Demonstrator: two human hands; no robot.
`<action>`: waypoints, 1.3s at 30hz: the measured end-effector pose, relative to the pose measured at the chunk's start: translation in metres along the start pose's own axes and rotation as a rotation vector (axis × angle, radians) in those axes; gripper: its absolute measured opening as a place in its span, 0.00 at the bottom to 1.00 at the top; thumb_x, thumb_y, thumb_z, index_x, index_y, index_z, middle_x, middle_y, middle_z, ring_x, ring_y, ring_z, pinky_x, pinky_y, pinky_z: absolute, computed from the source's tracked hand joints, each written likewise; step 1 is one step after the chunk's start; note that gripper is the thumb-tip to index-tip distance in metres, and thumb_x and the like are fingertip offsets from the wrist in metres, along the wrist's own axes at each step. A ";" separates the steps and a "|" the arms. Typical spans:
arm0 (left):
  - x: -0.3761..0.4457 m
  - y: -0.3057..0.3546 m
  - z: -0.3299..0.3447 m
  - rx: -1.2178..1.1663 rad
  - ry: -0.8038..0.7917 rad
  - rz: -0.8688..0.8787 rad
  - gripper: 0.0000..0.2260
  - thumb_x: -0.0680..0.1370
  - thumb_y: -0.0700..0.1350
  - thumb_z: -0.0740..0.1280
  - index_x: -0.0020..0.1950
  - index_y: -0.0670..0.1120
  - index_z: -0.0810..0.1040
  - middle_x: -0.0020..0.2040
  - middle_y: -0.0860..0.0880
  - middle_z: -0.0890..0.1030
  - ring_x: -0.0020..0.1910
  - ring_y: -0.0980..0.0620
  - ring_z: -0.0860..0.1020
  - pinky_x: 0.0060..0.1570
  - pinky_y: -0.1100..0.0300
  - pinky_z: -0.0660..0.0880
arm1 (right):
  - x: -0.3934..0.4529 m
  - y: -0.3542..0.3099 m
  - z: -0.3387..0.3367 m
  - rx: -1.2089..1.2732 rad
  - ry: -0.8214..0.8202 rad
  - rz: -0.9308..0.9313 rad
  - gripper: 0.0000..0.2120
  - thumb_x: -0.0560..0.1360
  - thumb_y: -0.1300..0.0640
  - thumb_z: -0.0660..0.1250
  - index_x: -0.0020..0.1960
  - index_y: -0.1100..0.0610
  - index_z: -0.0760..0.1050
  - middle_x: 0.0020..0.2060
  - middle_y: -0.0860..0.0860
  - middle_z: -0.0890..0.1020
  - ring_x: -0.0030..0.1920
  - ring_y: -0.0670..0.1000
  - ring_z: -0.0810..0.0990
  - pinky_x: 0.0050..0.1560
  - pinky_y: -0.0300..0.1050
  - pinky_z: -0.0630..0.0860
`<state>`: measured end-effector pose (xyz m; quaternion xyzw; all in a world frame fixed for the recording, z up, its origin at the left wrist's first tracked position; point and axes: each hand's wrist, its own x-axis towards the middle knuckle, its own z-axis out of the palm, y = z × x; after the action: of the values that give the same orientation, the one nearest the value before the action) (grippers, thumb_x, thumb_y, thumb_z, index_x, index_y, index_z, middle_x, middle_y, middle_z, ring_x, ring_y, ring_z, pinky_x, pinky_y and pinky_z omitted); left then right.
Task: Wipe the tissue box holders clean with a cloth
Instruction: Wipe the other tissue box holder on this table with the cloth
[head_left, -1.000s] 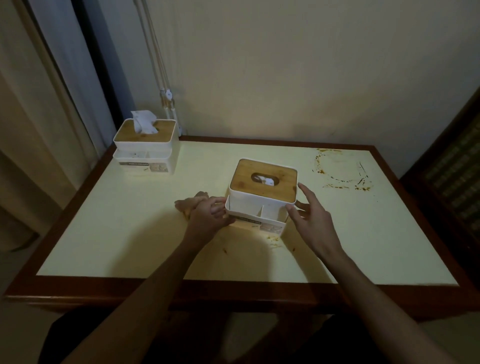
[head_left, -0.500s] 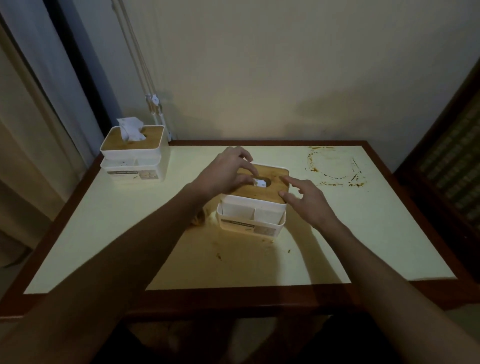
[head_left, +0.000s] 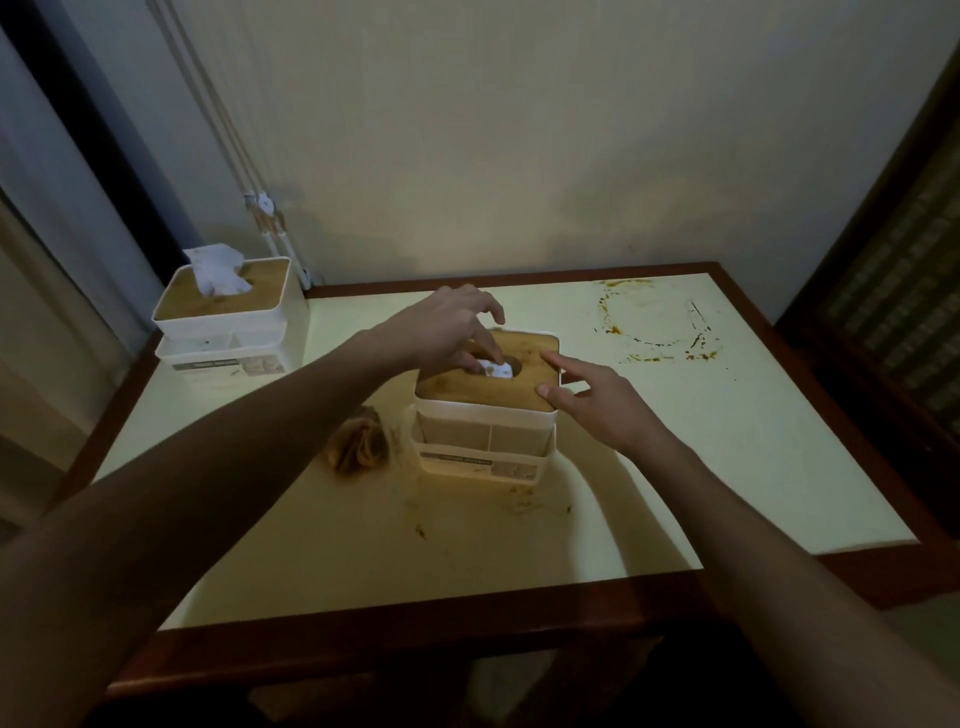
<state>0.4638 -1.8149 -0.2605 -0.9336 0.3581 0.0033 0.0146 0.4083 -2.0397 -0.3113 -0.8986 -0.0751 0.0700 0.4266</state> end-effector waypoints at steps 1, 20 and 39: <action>0.001 -0.001 0.000 0.030 -0.002 0.027 0.14 0.74 0.51 0.70 0.60 0.56 0.80 0.68 0.50 0.70 0.67 0.49 0.64 0.61 0.53 0.64 | 0.000 0.000 0.000 0.007 0.000 0.002 0.24 0.76 0.47 0.67 0.71 0.43 0.68 0.64 0.50 0.75 0.62 0.49 0.74 0.56 0.41 0.68; -0.015 -0.005 -0.004 -0.461 0.255 -0.207 0.07 0.75 0.41 0.71 0.51 0.44 0.84 0.50 0.49 0.84 0.47 0.55 0.79 0.48 0.62 0.76 | -0.005 -0.002 0.001 0.022 0.012 -0.007 0.23 0.76 0.49 0.66 0.70 0.44 0.68 0.60 0.49 0.77 0.56 0.44 0.73 0.54 0.38 0.66; -0.066 0.005 0.008 -0.742 0.448 -0.693 0.15 0.74 0.51 0.71 0.59 0.50 0.79 0.54 0.56 0.79 0.50 0.56 0.78 0.47 0.62 0.75 | -0.023 -0.001 0.013 0.127 0.067 0.079 0.30 0.78 0.41 0.59 0.77 0.46 0.53 0.69 0.49 0.71 0.67 0.51 0.71 0.59 0.43 0.65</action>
<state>0.4116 -1.7744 -0.2674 -0.9172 -0.0007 -0.0745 -0.3914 0.3837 -2.0336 -0.3172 -0.8739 -0.0206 0.0614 0.4819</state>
